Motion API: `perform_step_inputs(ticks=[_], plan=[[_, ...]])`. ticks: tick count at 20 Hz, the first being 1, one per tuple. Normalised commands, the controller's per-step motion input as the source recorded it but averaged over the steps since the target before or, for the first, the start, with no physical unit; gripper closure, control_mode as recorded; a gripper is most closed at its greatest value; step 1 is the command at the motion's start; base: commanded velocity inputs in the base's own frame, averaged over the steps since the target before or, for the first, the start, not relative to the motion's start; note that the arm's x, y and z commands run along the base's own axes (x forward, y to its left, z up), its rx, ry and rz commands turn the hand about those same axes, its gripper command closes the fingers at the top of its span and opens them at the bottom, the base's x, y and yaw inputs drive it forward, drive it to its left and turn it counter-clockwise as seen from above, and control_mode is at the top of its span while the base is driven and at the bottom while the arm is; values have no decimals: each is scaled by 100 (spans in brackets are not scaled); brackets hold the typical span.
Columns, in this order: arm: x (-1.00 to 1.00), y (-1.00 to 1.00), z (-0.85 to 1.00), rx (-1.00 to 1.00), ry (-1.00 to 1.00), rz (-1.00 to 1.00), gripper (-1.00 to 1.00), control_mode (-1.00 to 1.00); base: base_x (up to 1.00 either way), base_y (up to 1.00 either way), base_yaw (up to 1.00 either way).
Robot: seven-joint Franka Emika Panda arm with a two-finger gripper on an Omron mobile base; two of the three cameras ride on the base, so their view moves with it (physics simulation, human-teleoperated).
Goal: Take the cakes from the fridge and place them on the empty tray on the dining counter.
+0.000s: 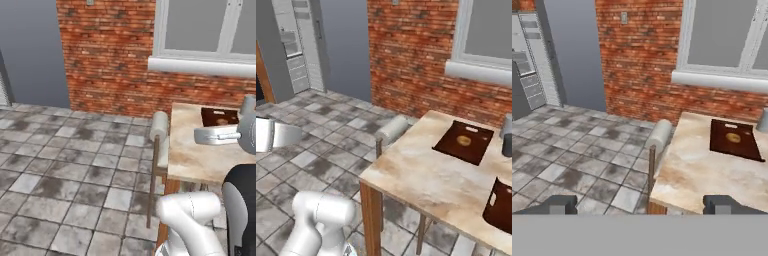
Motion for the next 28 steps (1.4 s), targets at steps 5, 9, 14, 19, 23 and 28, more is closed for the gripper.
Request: perform_step_inputs(ticks=[5,9,14,19,23,28], plan=[[0,0,0,0,0,0,-100,100,31,1,96],[0,0,0,0,0,0,-100,100,100,18,16],[0,0,0,0,0,0,-100,100,100,21,4],[0,0,0,0,0,0,-100,100,95,72,-10],[0,0,0,0,0,0,-100,100,-20,100,-21],[0,0,0,0,0,0,-100,100,-1,100,-16]])
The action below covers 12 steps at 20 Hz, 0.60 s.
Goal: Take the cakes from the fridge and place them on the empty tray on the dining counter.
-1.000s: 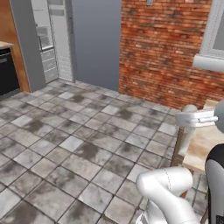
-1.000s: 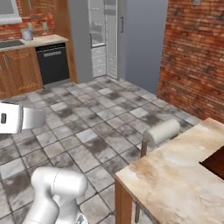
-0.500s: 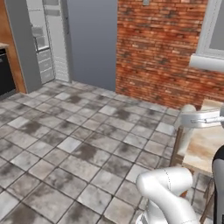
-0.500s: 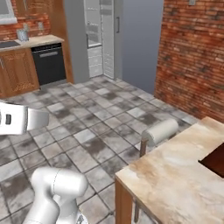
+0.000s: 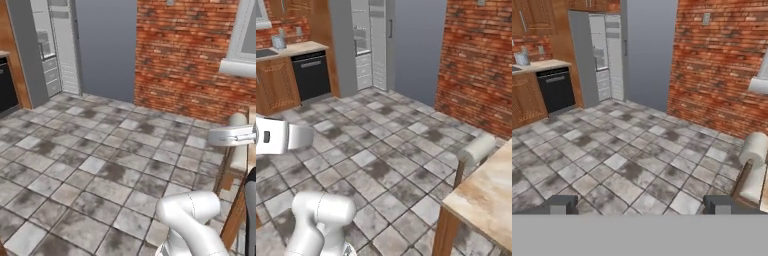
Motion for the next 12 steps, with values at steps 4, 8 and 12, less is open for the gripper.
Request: perform_step_inputs(ticks=[4,8,12], plan=[[0,0,0,0,0,0,-100,100,58,82,-8],[0,0,0,0,0,0,-100,100,100,34,0],[0,0,0,0,0,0,-100,100,100,0,3]])
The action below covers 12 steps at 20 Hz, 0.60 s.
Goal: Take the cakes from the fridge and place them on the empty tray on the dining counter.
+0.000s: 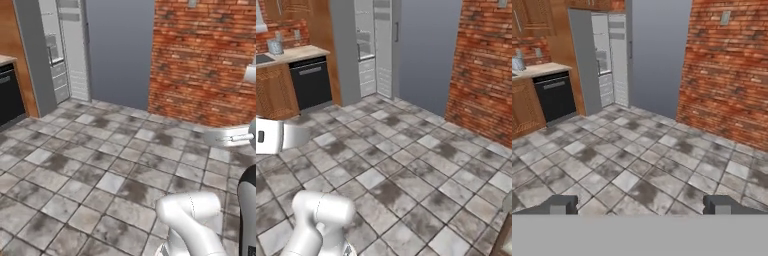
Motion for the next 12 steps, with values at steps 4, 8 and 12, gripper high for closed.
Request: perform_step_inputs(ticks=[4,8,12], plan=[[0,0,0,0,0,0,-100,100,100,-32,14],[0,0,0,0,0,0,-100,100,100,-64,19],[0,0,0,0,0,0,-100,100,100,-62,21]])
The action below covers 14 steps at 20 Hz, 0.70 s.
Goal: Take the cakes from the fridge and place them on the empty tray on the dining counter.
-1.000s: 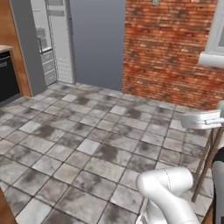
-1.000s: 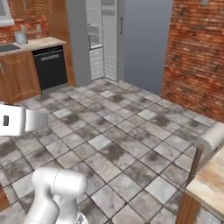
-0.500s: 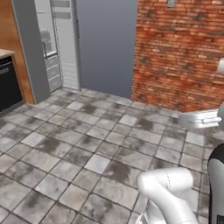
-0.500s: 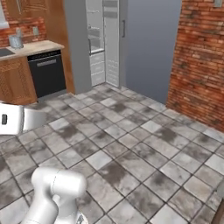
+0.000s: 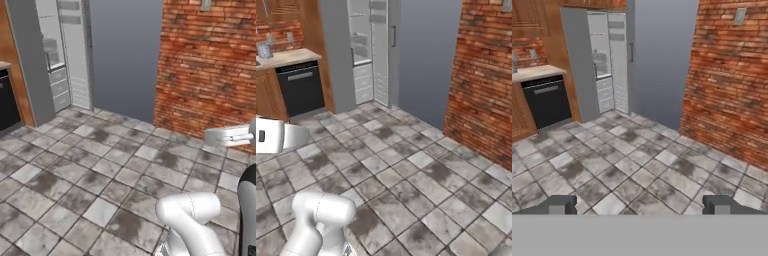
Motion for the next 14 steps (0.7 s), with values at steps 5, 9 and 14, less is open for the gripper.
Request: perform_step_inputs(ticks=[5,9,14], plan=[[0,0,0,0,0,0,-100,100,100,-24,23],[0,0,0,0,0,0,-100,100,100,0,53],[0,0,0,0,0,0,-100,100,100,-14,72]])
